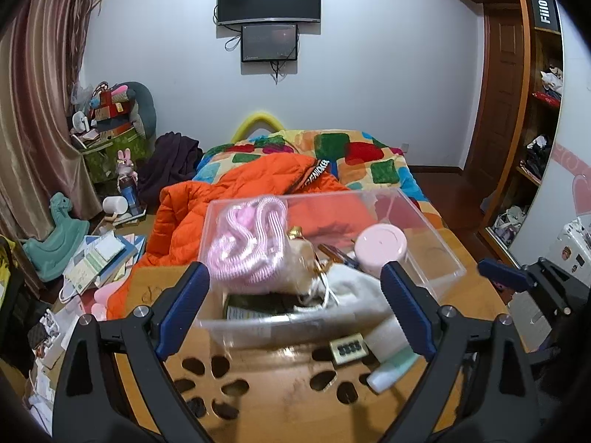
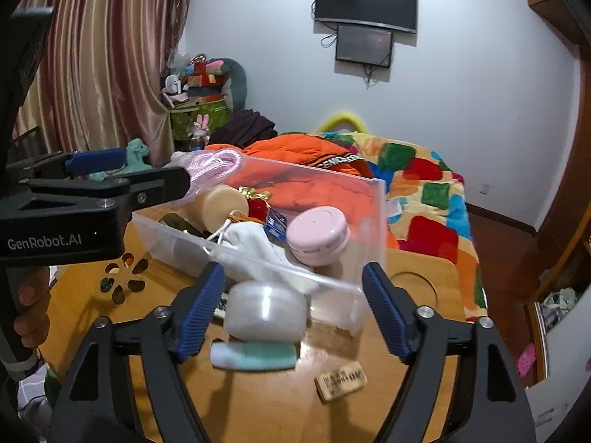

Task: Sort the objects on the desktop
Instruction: 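Withdraw both grippers from the box toward the remaining items, then grasp white round plastic container with left gripper while right grasps beige eraser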

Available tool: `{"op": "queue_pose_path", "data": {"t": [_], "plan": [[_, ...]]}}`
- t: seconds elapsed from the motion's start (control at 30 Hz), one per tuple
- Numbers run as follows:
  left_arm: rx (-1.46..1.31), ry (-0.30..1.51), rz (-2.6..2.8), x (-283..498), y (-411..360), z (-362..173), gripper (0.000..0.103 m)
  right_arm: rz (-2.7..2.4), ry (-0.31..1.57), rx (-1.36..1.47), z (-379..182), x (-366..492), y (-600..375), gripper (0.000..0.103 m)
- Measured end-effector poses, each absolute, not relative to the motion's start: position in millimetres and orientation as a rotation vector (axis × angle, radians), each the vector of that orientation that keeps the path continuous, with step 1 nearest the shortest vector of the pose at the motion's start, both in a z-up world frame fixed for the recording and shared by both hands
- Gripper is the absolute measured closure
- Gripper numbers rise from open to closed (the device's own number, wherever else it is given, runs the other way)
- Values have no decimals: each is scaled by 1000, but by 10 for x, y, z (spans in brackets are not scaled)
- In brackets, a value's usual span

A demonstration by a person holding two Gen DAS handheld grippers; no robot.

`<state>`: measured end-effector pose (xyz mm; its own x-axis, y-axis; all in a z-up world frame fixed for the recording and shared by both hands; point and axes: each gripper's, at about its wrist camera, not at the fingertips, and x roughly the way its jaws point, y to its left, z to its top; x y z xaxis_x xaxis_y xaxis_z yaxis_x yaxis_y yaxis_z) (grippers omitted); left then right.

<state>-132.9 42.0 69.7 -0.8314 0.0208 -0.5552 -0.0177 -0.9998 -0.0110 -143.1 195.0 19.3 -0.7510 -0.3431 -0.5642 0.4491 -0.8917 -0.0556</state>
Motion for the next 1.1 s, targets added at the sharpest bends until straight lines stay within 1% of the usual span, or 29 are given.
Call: {"op": "queue_pose_path", "data": {"t": [0.17,0.27,0.37,0.5,0.7,0.9,1.0,1.03,1.07,1.1], "plan": [[-936,-20,2978,-1209,463,584,8,-2636,235,785,152,-1300,2149,28],[-971,-53,2967,-1155,445,476,8,-2668,175,814,79,-1244,2267,28],[-1018,-75,2951,-1126,437,345,8,-2665,133,856,-52,-1214,2350,28],[-1091,-99,2928,-1123,445,173,8,-2691,143,905,-205,-1179,2412,28],[-1151,-112,2876,-1146,569,-7,8,-2668,77,989,-418,-1225,2550,28],[-1176,-75,2860,-1235,750,-88,8,-2600,121,1027,-552,-1280,2524,28],[-1199,-96,2843,-1297,776,-131,8,-2561,154,1039,-599,-1333,2492,30],[-1203,-103,2832,-1320,773,-142,8,-2559,162,1047,-610,-1363,2489,36],[-1209,-105,2809,-1341,804,-152,8,-2564,164,1051,-619,-1394,2492,39],[-1215,-98,2794,-1356,831,-157,8,-2553,160,1064,-630,-1428,2501,40]]}}
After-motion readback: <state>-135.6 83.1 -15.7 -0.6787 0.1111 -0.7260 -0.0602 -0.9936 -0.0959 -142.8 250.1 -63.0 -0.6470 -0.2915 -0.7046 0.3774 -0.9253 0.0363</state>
